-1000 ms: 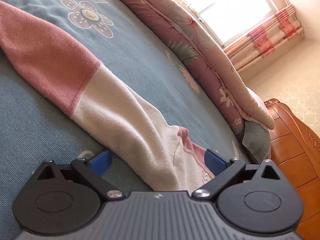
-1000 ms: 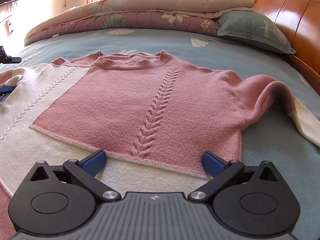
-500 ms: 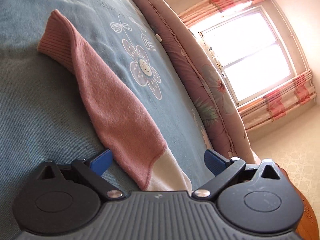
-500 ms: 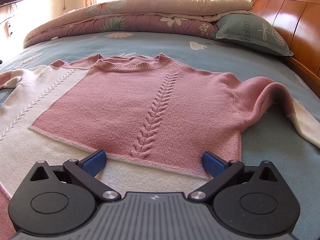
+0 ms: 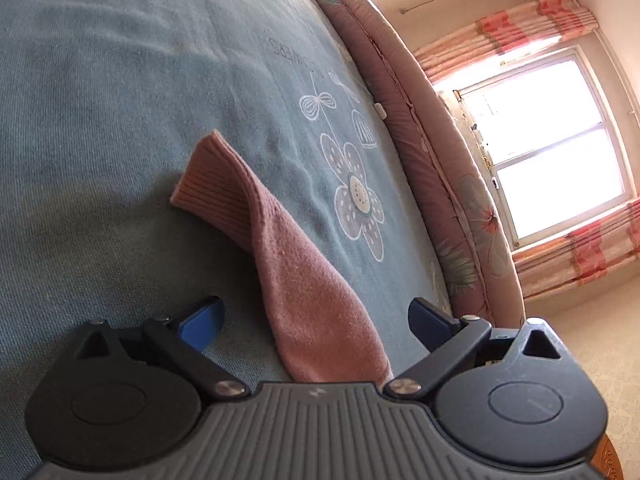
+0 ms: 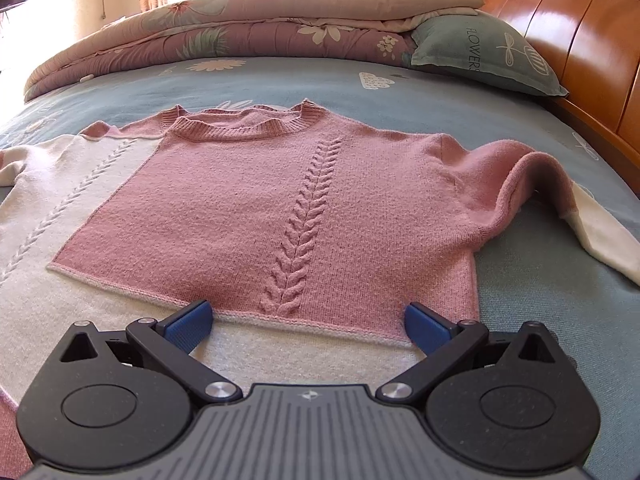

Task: Fold clothes
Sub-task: 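Grasp the pink cuff of the sleeve with the left tool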

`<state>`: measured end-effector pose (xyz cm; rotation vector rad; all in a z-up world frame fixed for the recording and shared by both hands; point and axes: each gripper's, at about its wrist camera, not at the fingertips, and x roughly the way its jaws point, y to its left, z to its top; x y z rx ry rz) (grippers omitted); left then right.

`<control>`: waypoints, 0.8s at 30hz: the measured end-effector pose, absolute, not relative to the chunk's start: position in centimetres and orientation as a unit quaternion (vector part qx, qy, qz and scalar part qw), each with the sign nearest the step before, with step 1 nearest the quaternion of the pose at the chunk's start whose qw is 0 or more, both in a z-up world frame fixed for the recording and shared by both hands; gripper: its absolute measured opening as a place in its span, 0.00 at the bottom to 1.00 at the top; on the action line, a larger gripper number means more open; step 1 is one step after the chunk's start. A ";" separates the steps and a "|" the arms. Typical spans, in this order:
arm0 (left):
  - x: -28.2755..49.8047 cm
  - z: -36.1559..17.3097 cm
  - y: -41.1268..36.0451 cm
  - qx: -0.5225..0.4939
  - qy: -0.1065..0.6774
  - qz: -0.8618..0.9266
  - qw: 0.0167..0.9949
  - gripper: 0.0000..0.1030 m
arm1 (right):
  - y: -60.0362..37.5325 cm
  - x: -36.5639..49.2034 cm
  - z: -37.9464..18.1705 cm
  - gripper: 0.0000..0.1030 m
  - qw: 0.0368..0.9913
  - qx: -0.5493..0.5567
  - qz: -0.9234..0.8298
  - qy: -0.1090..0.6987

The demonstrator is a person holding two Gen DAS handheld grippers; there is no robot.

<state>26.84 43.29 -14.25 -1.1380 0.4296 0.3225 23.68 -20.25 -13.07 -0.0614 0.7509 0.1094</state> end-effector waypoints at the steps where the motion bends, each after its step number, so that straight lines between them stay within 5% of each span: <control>1: 27.2 -14.1 43.6 -0.527 0.211 0.156 0.809 0.95 | -20.1 23.6 -13.0 1.00 0.928 -0.028 0.045 0.368; 16: 31.8 -15.8 49.9 -0.585 0.135 0.053 0.798 0.97 | -19.2 23.5 -12.7 1.00 0.918 -0.001 -0.017 0.395; 24: 28.7 -15.1 51.2 -0.590 0.027 0.016 0.807 0.96 | -18.9 23.5 -12.7 1.00 0.919 0.001 -0.028 0.394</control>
